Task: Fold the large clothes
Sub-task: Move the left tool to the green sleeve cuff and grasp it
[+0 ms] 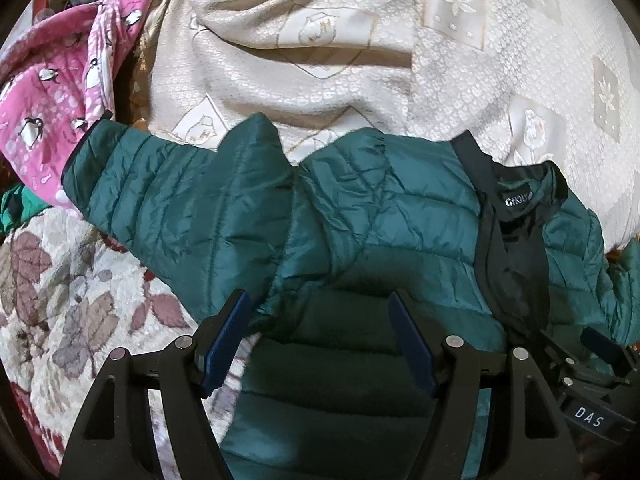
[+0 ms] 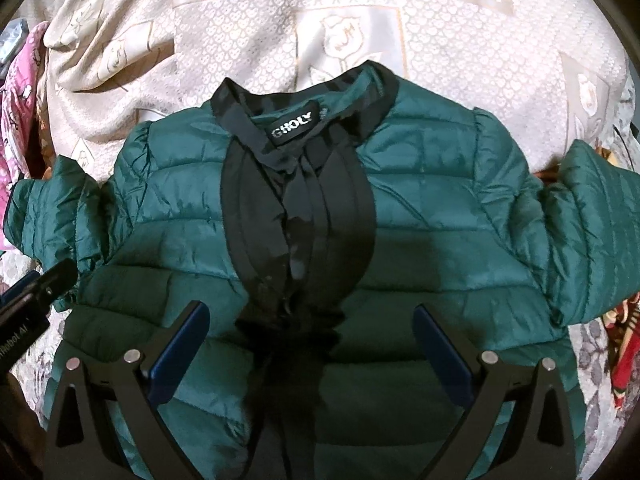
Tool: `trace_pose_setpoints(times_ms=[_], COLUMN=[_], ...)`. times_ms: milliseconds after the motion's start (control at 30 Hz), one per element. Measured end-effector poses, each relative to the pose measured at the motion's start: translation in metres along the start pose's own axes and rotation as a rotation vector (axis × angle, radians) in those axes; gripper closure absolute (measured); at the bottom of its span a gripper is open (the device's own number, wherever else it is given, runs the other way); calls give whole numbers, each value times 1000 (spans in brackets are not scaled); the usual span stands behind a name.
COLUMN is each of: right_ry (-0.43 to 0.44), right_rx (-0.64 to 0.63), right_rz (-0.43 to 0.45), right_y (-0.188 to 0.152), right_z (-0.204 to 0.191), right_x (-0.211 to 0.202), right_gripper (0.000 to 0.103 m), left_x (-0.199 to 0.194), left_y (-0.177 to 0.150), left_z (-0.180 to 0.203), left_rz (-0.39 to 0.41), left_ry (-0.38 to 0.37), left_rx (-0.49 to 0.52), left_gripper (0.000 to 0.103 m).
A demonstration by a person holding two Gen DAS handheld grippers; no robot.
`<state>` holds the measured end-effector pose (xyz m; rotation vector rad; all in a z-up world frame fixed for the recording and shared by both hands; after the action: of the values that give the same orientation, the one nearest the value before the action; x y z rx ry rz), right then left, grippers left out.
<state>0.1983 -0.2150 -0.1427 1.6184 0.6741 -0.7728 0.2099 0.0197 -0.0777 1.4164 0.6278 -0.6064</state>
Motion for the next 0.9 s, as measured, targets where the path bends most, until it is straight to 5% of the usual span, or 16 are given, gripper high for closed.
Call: trace_pose_setpoints(times_ms=[367, 700, 900], right_ry=[7, 32, 43], right_rx=[-34, -65, -73], right_rz=[-25, -57, -65], right_y=[-4, -9, -9], right_z=[-10, -20, -25], right_x=[4, 8, 10], right_gripper=[0, 0, 0], left_x=[-8, 13, 45], left_y=[38, 81, 106], left_z=[-95, -250, -299], left_rz=[68, 151, 149], left_ry=[65, 336, 444], left_rx=[-96, -268, -258], left_gripper=[70, 70, 70])
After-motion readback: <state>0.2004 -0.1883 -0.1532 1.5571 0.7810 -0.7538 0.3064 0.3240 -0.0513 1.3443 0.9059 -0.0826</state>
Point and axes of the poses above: each gripper's, at about its wrist camera, not at the fingertips, and x roughly the way its jaws point, z to its right, y to its top, the point moved 7 cm from there along x, roughly the way its jaws point, and after that the axes turned 1 degree about z, right-handed, at the moved point
